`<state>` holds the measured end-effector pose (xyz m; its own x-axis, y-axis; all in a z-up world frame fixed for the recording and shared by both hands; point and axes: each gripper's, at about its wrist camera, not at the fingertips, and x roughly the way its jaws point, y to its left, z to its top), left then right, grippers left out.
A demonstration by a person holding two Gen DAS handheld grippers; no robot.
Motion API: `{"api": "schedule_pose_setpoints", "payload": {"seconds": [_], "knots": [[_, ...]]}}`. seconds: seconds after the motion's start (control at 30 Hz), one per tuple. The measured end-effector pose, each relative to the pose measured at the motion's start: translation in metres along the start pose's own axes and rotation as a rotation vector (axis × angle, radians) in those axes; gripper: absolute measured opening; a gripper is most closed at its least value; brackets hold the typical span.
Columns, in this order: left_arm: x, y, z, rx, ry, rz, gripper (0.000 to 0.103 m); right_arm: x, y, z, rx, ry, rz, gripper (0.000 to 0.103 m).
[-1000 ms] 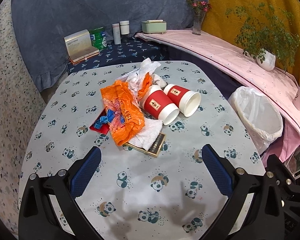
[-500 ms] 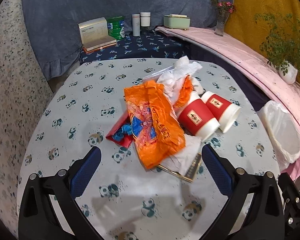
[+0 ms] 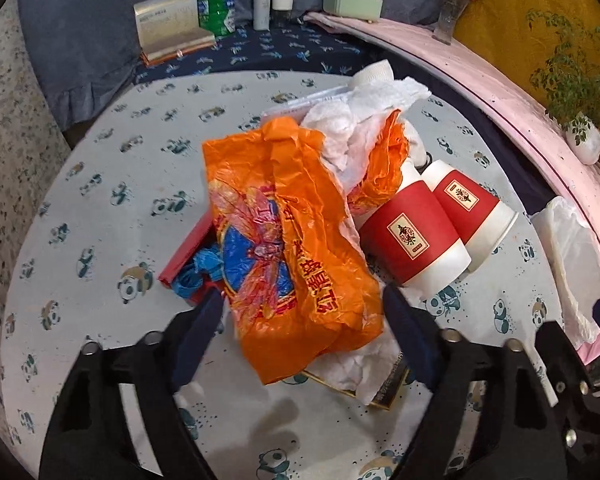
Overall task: Collect trash
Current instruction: 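Grasp the orange plastic bag with the left tool while the right tool reaches the red cup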
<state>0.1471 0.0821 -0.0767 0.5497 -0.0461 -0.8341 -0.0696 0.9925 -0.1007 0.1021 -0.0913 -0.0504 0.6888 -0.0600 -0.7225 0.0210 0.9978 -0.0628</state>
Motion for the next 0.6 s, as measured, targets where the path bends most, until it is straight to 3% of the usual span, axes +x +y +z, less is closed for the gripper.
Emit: {"api": "schedule_pose_setpoints", "payload": {"seconds": [0.17,0.37,0.6], "knots": [[0.005,0.003,0.003,-0.015,0.025,-0.037,0.033,0.017,0.010,0.013,-0.018,-0.002,0.024,0.078],[-0.004,0.003,0.005,-0.011,-0.005,-0.049,0.021,0.034,0.015,0.027,0.009,-0.006,0.084,0.063],[-0.019,0.005,0.008,-0.023,-0.036,-0.083,0.019,0.057,0.014,0.035,0.060,0.023,0.135,0.052]]}}
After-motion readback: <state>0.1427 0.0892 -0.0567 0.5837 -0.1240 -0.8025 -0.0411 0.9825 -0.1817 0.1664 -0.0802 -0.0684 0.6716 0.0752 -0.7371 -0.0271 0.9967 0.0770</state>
